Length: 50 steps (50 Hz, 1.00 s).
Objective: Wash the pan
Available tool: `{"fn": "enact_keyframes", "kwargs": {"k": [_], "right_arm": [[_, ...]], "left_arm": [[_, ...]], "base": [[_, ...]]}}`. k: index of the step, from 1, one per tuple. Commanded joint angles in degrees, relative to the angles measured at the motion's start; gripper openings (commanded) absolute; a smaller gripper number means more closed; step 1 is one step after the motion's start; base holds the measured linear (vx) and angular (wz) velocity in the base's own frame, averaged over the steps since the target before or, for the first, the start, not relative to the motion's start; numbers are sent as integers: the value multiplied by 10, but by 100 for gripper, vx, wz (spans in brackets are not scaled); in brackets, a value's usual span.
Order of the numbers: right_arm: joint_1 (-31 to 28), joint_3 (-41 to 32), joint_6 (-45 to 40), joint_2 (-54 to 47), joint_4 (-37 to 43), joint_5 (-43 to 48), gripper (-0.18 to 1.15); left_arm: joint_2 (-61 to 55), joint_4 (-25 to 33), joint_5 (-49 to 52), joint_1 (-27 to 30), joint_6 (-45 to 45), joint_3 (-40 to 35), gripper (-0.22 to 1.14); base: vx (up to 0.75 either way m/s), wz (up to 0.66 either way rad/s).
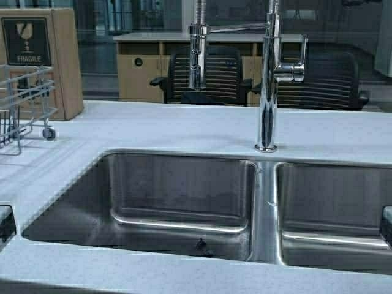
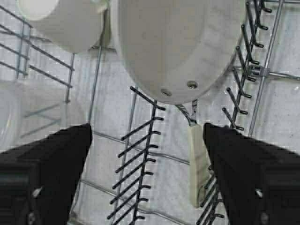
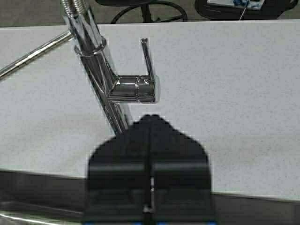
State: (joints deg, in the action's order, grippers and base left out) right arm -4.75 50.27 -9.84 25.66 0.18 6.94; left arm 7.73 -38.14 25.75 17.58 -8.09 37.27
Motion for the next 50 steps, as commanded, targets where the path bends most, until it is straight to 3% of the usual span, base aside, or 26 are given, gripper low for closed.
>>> {"fn": "enact_keyframes", "kwargs": {"k": [1,50], "right_arm": [[-1,-11,1,4,-1,4,5],[-1,-8,1,4,-1,4,5]], "left_arm": [[35,-1,5,-12,1,-18,101],[62,0,4,-24,-1,-14,101]], "base": [[0,0],[0,0]]}}
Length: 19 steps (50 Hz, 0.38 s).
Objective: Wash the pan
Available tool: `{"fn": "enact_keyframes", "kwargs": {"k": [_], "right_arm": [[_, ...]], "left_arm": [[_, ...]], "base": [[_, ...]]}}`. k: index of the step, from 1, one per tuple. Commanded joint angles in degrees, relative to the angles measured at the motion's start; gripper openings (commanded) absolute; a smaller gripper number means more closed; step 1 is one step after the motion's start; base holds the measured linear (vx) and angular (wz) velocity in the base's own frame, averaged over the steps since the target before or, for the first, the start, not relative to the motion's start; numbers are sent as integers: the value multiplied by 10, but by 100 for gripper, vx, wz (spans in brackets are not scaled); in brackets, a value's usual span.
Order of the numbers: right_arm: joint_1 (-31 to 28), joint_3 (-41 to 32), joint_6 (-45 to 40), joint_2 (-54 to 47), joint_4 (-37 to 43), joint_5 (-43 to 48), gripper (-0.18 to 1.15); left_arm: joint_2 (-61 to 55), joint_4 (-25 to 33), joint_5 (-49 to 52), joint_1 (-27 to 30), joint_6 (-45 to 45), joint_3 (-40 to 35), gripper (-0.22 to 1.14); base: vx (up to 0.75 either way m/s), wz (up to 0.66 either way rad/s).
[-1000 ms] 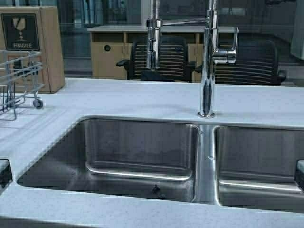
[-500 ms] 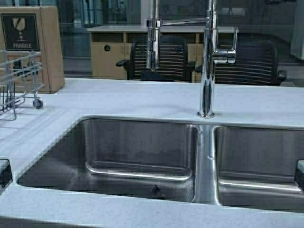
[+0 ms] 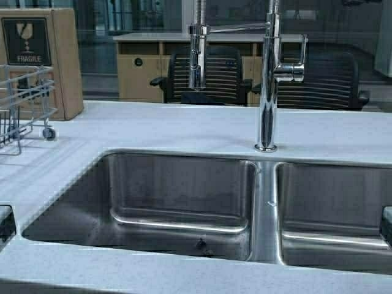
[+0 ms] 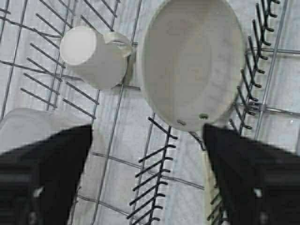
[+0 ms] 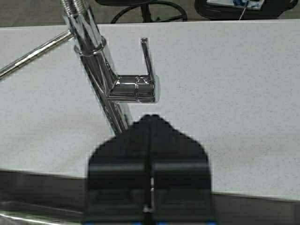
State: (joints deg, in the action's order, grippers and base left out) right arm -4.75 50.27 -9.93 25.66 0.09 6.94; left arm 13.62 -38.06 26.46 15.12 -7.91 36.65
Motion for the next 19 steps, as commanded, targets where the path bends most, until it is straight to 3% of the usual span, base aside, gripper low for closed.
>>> {"fn": "enact_keyframes", "kwargs": {"k": [1,19], "right_arm": [[-1,-8,2,4,0,5,5],[-1,-7,2,4,0,6,5]], "left_arm": [[3,-1,-3,1,-3,-7,101],[2,-1,-4,1,-3,-6,101]], "base": [[0,0],[0,0]]}}
